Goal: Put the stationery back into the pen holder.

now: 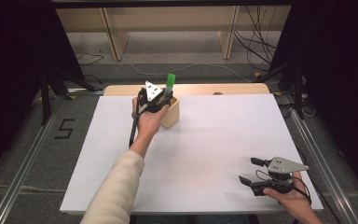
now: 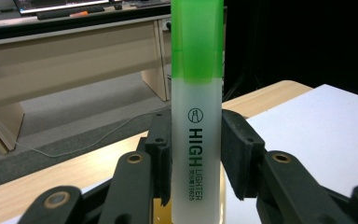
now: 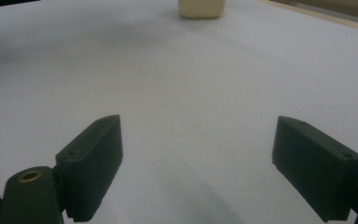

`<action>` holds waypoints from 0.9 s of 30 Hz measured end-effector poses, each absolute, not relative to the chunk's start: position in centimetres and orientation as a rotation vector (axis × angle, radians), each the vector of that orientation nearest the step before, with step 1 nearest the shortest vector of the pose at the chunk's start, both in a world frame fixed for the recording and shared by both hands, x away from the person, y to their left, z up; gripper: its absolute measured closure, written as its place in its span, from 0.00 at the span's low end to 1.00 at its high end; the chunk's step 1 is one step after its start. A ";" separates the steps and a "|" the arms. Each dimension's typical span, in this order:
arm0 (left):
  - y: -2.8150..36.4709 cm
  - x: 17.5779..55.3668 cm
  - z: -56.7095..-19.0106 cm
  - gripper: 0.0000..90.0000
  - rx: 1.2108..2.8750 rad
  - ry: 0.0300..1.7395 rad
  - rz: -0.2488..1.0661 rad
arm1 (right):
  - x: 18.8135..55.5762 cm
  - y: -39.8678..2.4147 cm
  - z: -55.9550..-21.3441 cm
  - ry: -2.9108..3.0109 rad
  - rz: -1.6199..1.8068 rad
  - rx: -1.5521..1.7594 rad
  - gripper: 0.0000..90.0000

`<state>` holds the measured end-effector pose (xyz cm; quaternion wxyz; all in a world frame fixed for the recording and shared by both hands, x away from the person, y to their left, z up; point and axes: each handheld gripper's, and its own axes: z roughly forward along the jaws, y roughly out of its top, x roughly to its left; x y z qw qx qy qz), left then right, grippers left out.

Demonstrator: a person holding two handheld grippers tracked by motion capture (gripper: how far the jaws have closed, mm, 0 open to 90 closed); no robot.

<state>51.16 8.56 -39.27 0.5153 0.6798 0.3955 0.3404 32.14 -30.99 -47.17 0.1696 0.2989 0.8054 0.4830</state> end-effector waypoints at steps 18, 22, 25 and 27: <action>8.4 52.7 -39.9 0.73 1.638 0.960 0.813 | 32.1 -31.0 -47.2 2.289 1.372 0.852 0.19; 8.4 52.9 -40.1 0.73 1.648 0.967 0.815 | 32.1 -31.0 -47.2 2.288 1.372 0.852 0.19; 8.5 53.0 -40.3 0.72 1.658 0.979 0.791 | 32.1 -31.0 -47.2 2.291 1.370 0.845 0.19; 8.5 53.0 -40.4 0.65 1.662 1.006 0.771 | 32.1 -31.0 -47.2 2.292 1.369 0.845 0.19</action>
